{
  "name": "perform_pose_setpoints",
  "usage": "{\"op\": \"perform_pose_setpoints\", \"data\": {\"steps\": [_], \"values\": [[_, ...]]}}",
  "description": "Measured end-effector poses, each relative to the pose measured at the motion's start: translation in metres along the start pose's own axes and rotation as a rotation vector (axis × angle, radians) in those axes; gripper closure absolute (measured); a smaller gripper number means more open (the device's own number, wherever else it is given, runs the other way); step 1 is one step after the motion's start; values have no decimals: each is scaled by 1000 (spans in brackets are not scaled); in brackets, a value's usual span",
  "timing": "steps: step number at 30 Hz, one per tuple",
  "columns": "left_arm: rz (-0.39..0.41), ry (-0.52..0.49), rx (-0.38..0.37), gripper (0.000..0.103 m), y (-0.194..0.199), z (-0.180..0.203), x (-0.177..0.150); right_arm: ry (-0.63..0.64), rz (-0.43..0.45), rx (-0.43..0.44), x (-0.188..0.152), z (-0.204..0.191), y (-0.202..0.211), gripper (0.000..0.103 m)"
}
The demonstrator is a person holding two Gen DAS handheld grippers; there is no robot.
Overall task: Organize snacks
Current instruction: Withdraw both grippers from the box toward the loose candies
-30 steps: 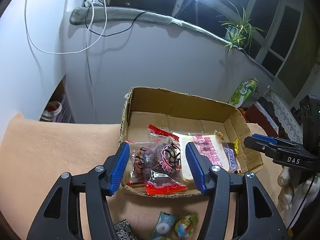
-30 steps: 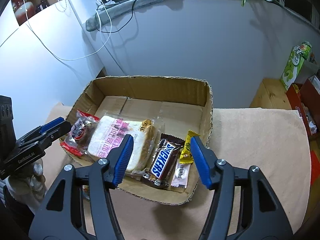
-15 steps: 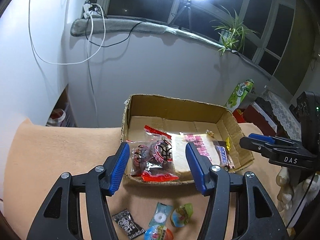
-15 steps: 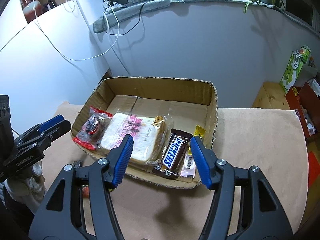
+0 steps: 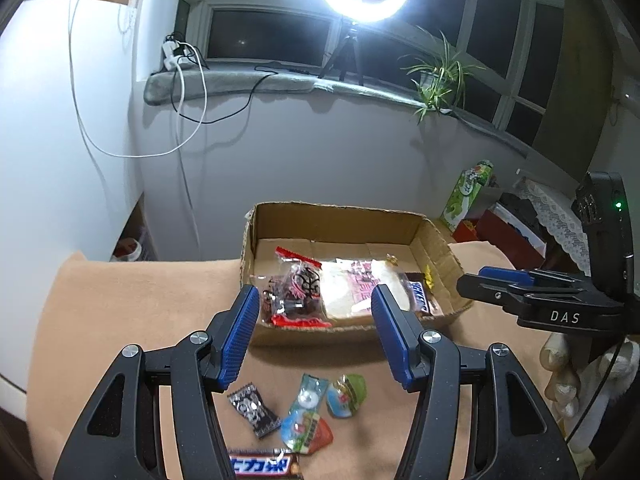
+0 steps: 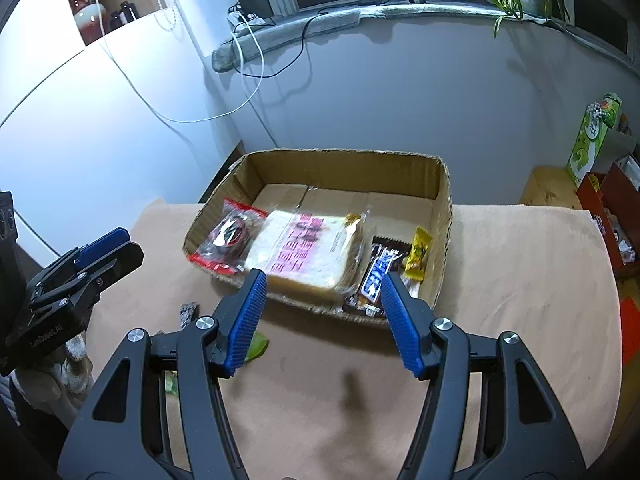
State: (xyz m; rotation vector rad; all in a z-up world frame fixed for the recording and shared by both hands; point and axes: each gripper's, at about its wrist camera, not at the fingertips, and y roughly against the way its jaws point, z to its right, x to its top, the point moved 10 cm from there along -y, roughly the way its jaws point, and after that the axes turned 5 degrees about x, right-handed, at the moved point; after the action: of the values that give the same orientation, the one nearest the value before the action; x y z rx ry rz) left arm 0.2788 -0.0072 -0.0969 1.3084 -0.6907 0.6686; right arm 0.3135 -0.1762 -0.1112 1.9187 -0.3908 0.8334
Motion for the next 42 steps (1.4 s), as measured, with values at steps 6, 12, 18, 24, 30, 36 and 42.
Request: {"op": "perform_pose_setpoints", "data": {"steps": [6, 12, 18, 24, 30, 36, 42], "values": [[0, 40, -4, 45, 17, -12, -15, 21, -3, 17, -16, -10, 9, 41], [-5, 96, 7, 45, 35, -35, -35, 21, -13, 48, -32, -18, 11, 38], [-18, 177, 19, 45, 50, -62, -63, 9, -19, 67, -52, -27, 4, 30], [-74, 223, 23, 45, 52, -73, -103, 11, -67, 87, -76, -40, -16, 30], [-156, 164, -11, 45, 41, -54, -135, 32, -120, 102, -87, -50, -39, 30], [-203, 67, -38, 45, 31, -36, -150, 55, -152, 103, -85, -56, -60, 30], [-242, -42, -20, 45, 17, -28, -160, 113, -180, 77, -82, -68, -82, 30]]}}
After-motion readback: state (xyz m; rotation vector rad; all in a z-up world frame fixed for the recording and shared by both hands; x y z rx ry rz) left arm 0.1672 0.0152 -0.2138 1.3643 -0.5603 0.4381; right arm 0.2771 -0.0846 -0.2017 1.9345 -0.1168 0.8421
